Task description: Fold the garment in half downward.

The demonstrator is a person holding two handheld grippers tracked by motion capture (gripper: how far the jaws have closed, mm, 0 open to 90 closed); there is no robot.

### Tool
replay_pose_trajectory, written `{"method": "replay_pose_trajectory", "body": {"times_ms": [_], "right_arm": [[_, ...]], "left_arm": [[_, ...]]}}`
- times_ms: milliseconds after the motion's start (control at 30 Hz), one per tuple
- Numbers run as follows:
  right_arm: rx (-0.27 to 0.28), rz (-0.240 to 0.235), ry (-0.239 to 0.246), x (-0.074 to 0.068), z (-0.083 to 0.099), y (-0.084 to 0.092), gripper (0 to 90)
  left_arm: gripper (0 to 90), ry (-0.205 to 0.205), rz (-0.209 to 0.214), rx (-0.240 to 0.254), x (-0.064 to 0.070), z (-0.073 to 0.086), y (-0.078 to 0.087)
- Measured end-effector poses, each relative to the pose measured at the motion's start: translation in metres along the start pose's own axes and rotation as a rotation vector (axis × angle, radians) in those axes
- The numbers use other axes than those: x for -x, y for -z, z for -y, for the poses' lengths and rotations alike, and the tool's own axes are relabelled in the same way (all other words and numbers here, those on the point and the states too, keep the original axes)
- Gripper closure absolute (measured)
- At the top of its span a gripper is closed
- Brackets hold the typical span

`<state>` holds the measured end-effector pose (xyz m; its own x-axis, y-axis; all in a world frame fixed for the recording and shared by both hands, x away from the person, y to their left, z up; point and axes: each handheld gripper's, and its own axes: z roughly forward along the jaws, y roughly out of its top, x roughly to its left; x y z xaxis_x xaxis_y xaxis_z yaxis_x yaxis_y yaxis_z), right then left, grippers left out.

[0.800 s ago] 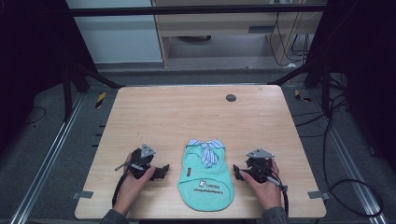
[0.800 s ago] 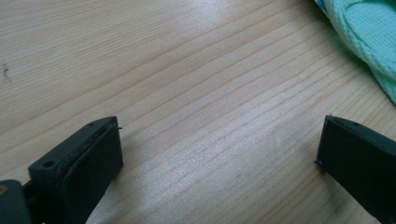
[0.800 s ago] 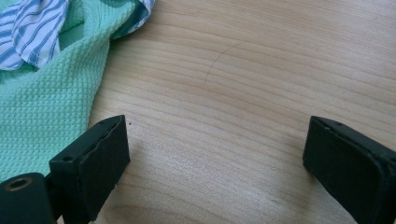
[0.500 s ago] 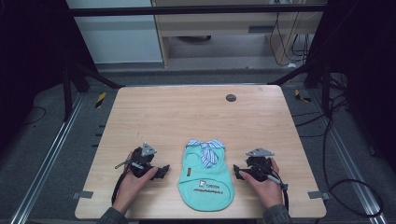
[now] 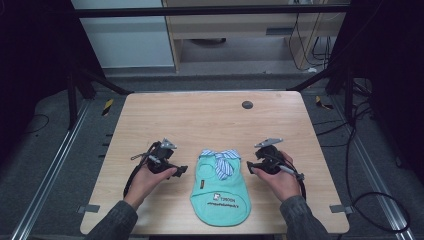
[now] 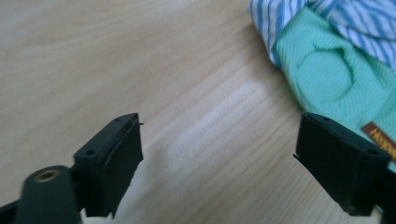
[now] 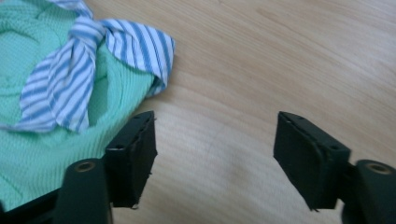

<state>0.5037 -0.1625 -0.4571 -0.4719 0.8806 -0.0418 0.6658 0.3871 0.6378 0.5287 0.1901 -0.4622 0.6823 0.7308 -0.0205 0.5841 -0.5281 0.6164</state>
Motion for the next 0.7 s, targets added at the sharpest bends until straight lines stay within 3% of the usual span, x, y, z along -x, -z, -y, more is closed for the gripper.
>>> {"method": "replay_pose_trajectory", "body": {"times_ms": [200, 267, 433, 700], "right_arm": [[-0.043, -0.03, -0.021, 0.002, -0.025, -0.013, 38.6], [-0.06, -0.025, -0.014, 0.002, -0.032, -0.016, 40.3], [-0.061, -0.046, -0.03, 0.002, -0.041, -0.023, 46.7], [-0.061, -0.086, -0.045, 0.0, -0.051, -0.028, 52.7]], "left_arm": [[27.8, -0.025, -0.003, 0.005, -0.003, -0.026, 0.002], [31.2, 0.004, 0.022, 0.009, -0.005, -0.036, -0.001], [38.5, 0.022, 0.031, 0.009, -0.004, -0.047, -0.007], [48.7, 0.007, 0.039, -0.024, 0.005, -0.065, -0.016]]}}
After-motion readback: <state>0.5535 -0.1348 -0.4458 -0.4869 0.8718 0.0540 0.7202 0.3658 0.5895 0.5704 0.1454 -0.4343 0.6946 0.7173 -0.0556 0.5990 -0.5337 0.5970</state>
